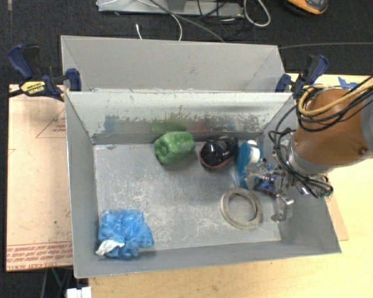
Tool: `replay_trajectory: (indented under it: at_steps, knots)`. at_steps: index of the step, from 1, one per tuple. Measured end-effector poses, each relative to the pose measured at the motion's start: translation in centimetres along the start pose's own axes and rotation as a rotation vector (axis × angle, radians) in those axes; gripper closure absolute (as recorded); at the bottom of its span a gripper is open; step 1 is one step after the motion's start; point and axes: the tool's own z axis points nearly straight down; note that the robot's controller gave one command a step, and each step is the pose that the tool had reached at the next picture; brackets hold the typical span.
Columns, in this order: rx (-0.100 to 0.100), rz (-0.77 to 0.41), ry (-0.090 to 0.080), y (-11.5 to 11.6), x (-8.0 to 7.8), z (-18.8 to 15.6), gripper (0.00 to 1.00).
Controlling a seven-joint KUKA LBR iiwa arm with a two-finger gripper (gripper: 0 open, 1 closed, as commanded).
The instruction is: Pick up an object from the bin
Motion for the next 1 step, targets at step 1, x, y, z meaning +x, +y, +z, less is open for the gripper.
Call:
replay_trajectory:
  at_steps: [1]
  knots:
    - [-0.002,-0.09,0.0,0.24,-1.21,-0.92,0.0]
